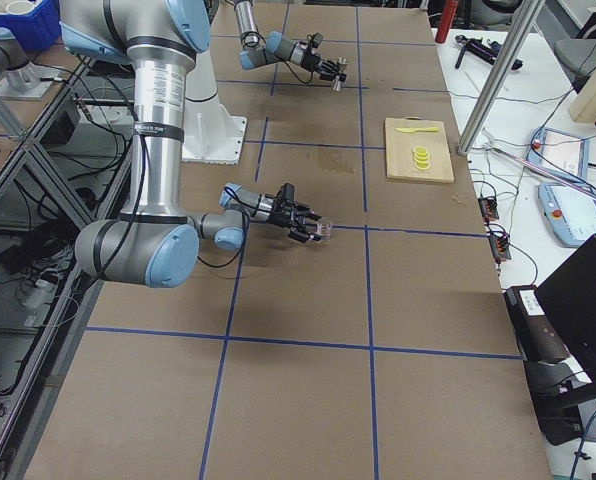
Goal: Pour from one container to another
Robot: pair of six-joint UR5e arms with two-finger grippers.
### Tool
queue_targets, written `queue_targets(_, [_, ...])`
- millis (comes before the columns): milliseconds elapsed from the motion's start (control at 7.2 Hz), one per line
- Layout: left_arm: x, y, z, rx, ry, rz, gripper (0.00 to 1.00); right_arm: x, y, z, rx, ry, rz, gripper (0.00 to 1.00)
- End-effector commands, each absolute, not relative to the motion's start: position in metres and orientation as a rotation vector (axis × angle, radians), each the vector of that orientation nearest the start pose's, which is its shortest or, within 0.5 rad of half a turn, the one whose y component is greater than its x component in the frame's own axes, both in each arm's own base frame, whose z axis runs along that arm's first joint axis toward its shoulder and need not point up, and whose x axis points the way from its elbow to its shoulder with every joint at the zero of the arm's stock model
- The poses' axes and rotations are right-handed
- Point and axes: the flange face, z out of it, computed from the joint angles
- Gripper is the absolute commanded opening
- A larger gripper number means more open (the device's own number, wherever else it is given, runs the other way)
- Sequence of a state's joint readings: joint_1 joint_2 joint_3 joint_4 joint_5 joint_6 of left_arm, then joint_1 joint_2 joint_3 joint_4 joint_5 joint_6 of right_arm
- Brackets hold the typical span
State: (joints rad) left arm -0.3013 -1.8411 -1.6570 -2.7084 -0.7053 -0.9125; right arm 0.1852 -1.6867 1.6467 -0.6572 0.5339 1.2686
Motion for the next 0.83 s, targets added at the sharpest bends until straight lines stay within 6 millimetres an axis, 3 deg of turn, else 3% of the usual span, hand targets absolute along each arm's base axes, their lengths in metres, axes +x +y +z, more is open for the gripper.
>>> queue_targets(0, [0.475, -0.364, 0.327, 1.238, 0.928, -0.321, 0.0, -0.425, -0.311, 0.553, 1.132, -0.537, 0.373, 0.93])
queue_targets(695, [0.475, -0.363, 0.329, 1.24, 0.92, -0.311, 0.0, -0.412, -0.314, 0.572, 1.143, -0.598, 0.397, 0.88])
